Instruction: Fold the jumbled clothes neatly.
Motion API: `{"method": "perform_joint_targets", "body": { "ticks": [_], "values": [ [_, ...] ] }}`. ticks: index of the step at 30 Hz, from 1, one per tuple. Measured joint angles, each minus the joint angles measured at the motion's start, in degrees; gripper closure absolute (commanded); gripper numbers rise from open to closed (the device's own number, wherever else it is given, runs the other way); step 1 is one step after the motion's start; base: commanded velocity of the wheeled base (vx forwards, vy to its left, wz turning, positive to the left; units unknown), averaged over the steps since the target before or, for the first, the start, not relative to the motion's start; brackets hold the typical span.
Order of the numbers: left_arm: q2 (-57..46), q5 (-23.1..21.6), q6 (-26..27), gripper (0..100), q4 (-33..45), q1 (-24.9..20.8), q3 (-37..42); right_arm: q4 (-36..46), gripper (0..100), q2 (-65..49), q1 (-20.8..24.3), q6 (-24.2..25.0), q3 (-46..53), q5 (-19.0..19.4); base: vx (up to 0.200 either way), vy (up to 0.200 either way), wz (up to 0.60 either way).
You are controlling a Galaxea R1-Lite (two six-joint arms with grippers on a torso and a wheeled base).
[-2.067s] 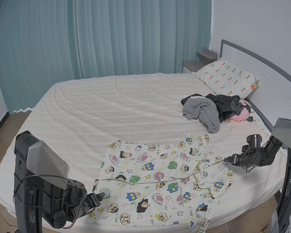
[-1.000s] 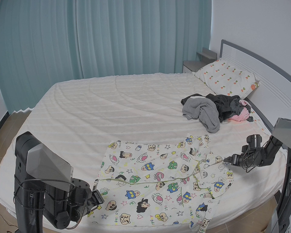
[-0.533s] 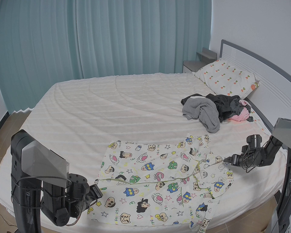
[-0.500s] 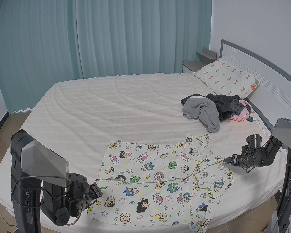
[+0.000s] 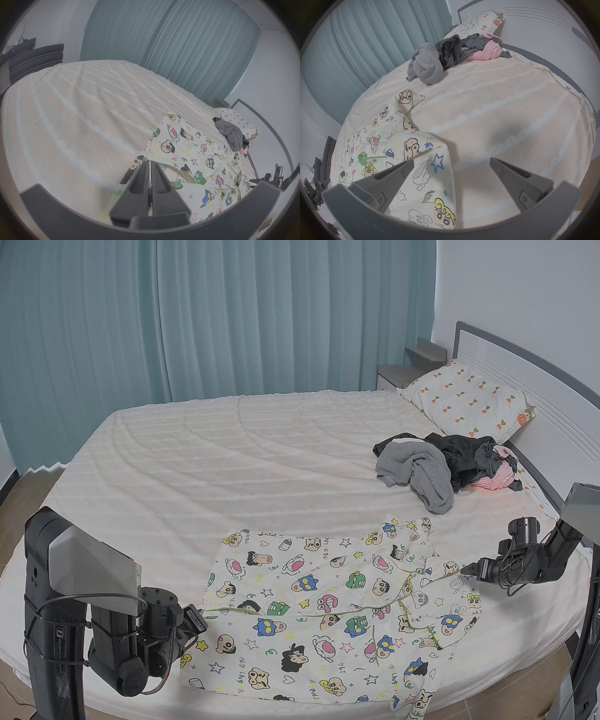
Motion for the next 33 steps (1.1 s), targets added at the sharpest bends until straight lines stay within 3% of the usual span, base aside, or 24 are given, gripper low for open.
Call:
{"method": "perform_joint_targets", "body": {
  "ticks": [11, 17, 19, 22, 27, 33],
  "values": [
    [1.6, 2.2, -0.5, 0, 0.0, 2.5, -2.1, 0.0, 0, -0.3, 0.0, 0.0, 0.4, 0.2, 0.000, 0.000, 0.00],
    [0.2, -4.7, -2.1, 0, 0.0, 2.9, 0.6, 0.0, 0, -2.0, -0.1, 0.0, 2.0, 3.8, 0.000, 0.000, 0.00],
    [-1.3, -10.7, -3.8, 0, 0.0, 3.0, 2.7, 0.0, 0, -3.0, 0.0, -0.6, 3.5, 7.4, 0.000, 0.000, 0.00],
    [-3.4, -15.5, -5.7, 0, 0.0, 3.0, 5.2, 0.0, 0, -4.6, 0.1, -3.0, 6.4, 12.1, -0.133, 0.000, 0.00],
    [-5.4, -16.7, -7.3, 0, 0.0, 3.1, 7.2, 0.0, 0, -7.6, 1.0, -11.6, 12.9, 14.4, -0.200, 0.000, 0.00],
    [-5.4, -16.8, -8.1, 0, 0.0, 3.0, 7.7, 0.1, 0, -10.1, 3.8, -14.9, 19.1, 15.2, -0.200, 0.000, 0.00]
  ]
}}
